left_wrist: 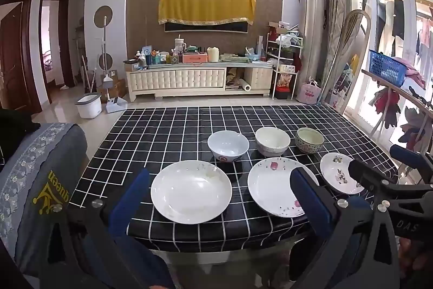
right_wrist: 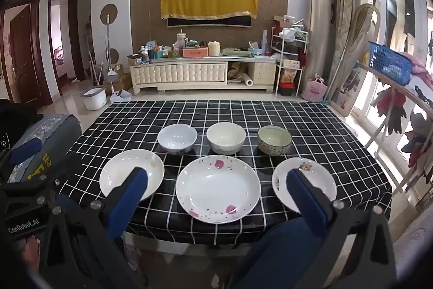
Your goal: Organize plates and bowls
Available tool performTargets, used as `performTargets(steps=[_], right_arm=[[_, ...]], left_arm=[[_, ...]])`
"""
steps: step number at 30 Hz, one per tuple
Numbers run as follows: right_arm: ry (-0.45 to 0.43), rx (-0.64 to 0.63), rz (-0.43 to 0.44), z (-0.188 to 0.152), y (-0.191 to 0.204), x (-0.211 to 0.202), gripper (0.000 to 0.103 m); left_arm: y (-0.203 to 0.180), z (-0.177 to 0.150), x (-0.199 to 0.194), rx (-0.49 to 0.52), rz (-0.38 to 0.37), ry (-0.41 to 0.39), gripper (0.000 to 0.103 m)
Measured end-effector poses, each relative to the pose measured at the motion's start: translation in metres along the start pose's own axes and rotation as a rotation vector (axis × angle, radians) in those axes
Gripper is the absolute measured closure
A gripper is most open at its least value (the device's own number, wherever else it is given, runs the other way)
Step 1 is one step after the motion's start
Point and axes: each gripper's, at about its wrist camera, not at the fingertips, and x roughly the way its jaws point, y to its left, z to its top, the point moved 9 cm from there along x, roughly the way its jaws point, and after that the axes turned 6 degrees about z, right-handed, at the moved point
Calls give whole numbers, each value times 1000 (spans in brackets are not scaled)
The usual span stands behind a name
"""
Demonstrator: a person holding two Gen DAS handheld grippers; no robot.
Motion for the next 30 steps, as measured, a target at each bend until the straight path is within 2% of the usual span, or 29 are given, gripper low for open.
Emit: performTargets(steps=[4,6,15,30], right_arm=[[2,-1,-3,0,0,0,0],[6,-1,-4,0,0,0,0],[30,-7,17,-5,3,4,0],[41,-4,16,-5,3,4,0]], left_arm=[[4,1,-8,-1,0,-25,1],[6,-1,0,-5,2,2,1],[-3,-6,6,15,4,24,1],[-3,-5,4,17,-2,20,0]])
